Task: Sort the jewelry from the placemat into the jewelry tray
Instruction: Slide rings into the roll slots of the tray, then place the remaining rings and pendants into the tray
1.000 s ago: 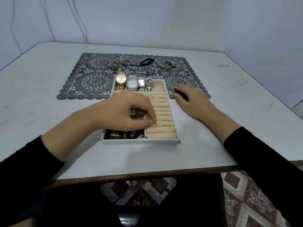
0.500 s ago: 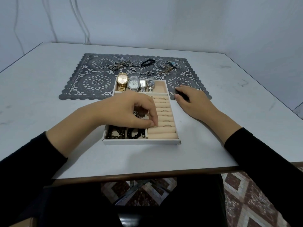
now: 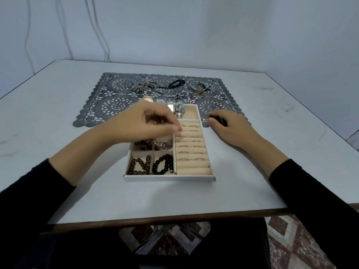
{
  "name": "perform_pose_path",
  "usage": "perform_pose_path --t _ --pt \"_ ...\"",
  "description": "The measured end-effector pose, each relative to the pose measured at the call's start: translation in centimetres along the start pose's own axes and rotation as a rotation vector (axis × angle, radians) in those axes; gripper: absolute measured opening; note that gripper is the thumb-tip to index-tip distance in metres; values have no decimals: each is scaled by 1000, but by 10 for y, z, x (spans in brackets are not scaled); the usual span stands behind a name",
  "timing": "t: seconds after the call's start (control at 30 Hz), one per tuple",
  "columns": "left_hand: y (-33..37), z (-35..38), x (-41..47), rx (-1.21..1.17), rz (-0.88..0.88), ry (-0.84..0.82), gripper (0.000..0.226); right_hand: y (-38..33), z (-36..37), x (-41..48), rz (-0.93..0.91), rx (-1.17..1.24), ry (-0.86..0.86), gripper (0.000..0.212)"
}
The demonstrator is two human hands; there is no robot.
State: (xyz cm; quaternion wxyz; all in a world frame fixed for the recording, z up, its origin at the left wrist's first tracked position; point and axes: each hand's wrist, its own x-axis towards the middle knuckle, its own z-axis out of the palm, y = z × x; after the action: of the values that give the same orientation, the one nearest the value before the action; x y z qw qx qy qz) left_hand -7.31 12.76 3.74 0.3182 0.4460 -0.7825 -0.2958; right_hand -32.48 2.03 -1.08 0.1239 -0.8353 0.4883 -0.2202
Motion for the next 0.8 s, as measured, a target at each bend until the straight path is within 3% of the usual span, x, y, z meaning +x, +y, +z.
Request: perform_pose_path --t 0.2,0.33,0.53,0.8 --pt "-41 -28 20 73 -120 463 15 5 -1 23 19 61 124 25" --pt "-78 -44 34 192 -167 603 20 9 6 47 -8 77 184 25" --pt "-122 -61 60 359 -216 412 27 9 15 87 -75 103 200 27" --pt "-140 -67 90 530 -85 256 26 7 28 124 -251 131 132 25"
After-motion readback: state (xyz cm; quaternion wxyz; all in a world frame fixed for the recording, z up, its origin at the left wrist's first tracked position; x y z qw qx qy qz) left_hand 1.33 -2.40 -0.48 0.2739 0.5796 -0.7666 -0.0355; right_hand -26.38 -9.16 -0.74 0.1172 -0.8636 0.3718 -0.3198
